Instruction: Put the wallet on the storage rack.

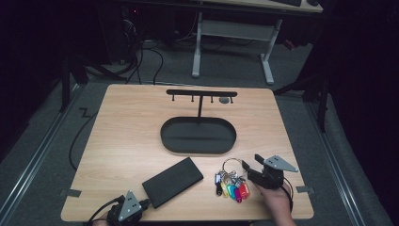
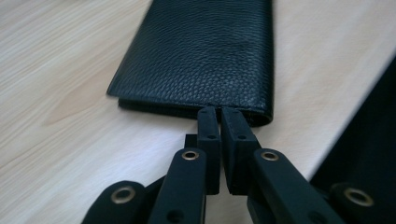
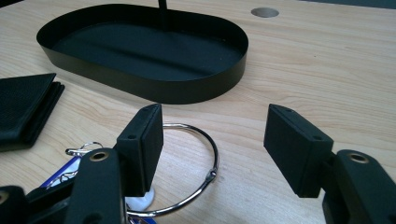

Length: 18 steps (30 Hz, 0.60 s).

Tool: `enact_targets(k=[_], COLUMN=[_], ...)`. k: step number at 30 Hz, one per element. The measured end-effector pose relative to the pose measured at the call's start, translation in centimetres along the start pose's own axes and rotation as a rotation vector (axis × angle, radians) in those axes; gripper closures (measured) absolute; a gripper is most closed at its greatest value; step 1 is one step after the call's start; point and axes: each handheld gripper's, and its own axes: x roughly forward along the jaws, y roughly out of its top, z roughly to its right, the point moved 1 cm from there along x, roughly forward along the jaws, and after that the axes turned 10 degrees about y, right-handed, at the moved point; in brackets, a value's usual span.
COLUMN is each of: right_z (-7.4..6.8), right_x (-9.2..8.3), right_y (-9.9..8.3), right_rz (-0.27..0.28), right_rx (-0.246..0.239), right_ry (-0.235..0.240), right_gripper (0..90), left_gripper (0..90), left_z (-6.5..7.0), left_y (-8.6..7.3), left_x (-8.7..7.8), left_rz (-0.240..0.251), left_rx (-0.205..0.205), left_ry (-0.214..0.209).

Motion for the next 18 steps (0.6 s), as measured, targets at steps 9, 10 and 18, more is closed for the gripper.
enact_targets(k=[9, 10, 18], right_z=[-0.2, -0.1, 0.4], right_x=[0.1, 0.1, -1.2], right_y=[0.0, 0.0, -0.7], right_rz=[-0.003, -0.002, 0.000], right_rx=[-0.005, 0.002, 0.013], right_ry=[-0.002, -0.005, -0.029], right_gripper=[38.2, 38.2, 38.3], left_gripper=[69.5, 67.6, 48.9], left_z=[0.3, 0.4, 1.2], left_y=[0.7, 0.8, 2.2], left_x=[-1.3, -1.3, -0.3], left_rz=[0.071, 0.079, 0.094], left_rx=[0.017, 0.017, 0.077], left_ry=[0.026, 0.028, 0.028])
